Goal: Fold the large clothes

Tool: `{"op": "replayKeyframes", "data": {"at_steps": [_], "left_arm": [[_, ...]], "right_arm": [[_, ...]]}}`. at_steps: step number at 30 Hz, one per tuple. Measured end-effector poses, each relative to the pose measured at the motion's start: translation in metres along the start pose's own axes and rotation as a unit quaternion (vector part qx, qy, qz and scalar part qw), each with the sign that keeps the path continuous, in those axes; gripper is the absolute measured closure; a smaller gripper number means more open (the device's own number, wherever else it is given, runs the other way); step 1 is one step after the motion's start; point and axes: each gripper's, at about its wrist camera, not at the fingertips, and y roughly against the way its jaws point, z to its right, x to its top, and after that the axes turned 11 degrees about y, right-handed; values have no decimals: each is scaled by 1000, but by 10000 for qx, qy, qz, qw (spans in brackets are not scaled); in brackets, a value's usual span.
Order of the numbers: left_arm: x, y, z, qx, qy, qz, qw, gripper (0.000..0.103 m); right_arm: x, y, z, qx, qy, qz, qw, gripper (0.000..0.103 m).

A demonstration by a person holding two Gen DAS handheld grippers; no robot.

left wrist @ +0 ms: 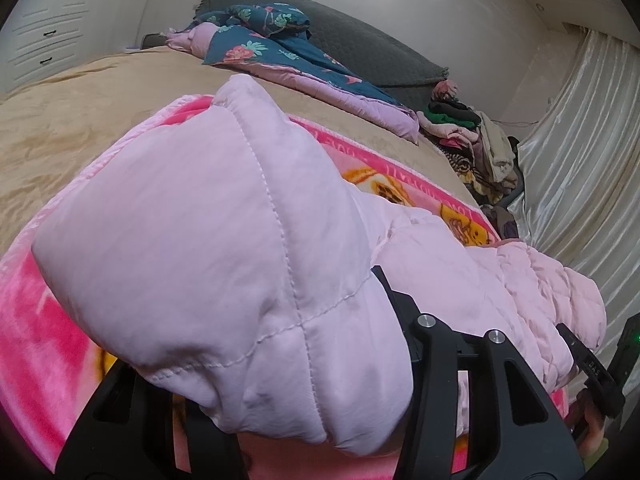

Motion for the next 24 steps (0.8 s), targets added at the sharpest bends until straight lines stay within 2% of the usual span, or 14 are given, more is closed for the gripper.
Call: {"op": "replayKeyframes", "data": {"at_steps": [7,24], "left_arm": [[-4,7,-7,10,-7,-24,10000,63],[-28,21,-24,184,-194,-131,9996,63]], "right_arm": [[-7,8,-5,2,12,-6,10000,67],[-50,33,-24,48,-122,-174,9998,66]]}}
